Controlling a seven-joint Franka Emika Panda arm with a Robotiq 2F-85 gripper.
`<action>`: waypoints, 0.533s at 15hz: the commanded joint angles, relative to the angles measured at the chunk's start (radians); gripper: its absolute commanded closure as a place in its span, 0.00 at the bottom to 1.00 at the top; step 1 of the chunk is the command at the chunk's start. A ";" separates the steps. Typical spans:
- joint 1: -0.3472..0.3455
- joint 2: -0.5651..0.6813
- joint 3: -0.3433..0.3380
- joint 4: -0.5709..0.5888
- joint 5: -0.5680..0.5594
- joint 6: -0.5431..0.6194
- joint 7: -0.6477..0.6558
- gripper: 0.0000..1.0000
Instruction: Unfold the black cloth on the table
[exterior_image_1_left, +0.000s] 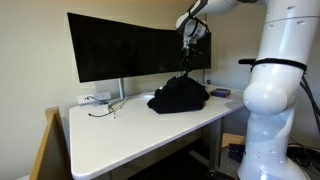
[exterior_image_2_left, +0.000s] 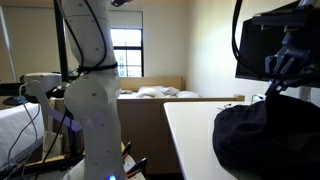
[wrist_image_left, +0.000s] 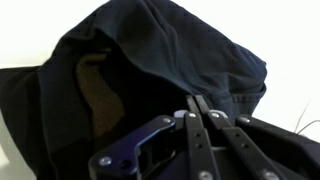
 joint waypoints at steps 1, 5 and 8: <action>-0.004 -0.137 -0.021 -0.002 0.015 -0.017 0.005 0.96; -0.003 -0.235 -0.039 -0.062 -0.073 -0.067 0.009 0.96; -0.008 -0.243 -0.052 -0.094 -0.148 -0.097 0.039 0.96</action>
